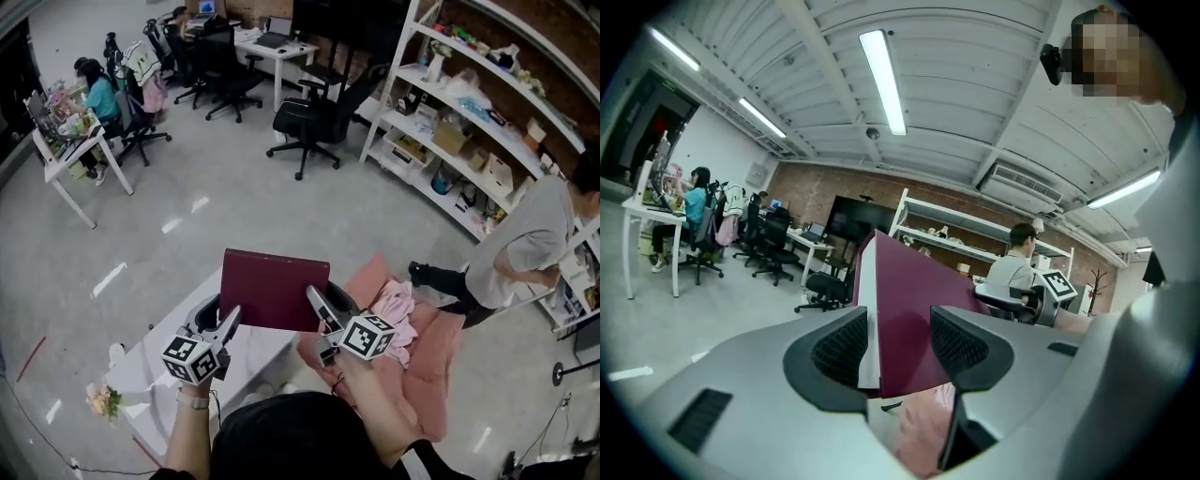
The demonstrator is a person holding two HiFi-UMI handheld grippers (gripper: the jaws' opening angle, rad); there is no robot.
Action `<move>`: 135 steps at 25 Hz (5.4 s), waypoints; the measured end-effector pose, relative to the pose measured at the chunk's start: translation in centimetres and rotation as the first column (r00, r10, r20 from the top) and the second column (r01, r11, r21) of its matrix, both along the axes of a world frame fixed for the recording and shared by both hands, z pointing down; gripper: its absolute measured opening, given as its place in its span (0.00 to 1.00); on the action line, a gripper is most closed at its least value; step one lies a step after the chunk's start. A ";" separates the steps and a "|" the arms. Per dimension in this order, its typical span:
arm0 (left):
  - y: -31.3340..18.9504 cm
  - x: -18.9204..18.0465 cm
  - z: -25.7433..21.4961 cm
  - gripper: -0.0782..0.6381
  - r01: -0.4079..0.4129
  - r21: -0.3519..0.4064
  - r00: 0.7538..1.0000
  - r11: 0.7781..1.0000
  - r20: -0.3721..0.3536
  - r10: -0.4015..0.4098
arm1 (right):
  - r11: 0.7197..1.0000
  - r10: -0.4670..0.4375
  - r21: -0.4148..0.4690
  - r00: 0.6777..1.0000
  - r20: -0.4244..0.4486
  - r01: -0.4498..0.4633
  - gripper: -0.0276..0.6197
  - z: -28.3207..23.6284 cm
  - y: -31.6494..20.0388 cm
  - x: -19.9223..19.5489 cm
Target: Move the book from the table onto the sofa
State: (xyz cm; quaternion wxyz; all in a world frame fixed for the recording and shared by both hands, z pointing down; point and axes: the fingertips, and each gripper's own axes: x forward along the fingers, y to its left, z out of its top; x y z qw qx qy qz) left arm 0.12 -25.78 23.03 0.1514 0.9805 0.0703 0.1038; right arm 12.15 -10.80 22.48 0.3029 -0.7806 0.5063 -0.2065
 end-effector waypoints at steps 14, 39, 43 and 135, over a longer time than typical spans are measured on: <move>5.5 6.7 1.1 0.41 -0.265 -0.012 0.964 0.964 -0.003 0.265 | 0.964 0.266 -0.016 0.964 -0.002 -0.266 0.43 0.8 8.1 2.3; 17.9 7.8 3.0 0.41 -0.684 -0.085 0.727 0.724 0.007 0.687 | 0.727 0.684 -0.092 0.729 0.023 -0.680 0.43 2.5 21.9 -6.5; 21.5 8.1 3.4 0.41 -0.738 -0.083 0.672 0.670 0.007 0.741 | 0.676 0.735 -0.096 0.677 0.030 -0.730 0.43 3.0 25.3 -7.7; 52.7 26.2 18.2 0.40 -0.815 -0.207 0.481 0.542 0.281 0.830 | 0.586 0.808 -0.229 0.538 0.241 -0.777 0.42 17.4 56.3 9.4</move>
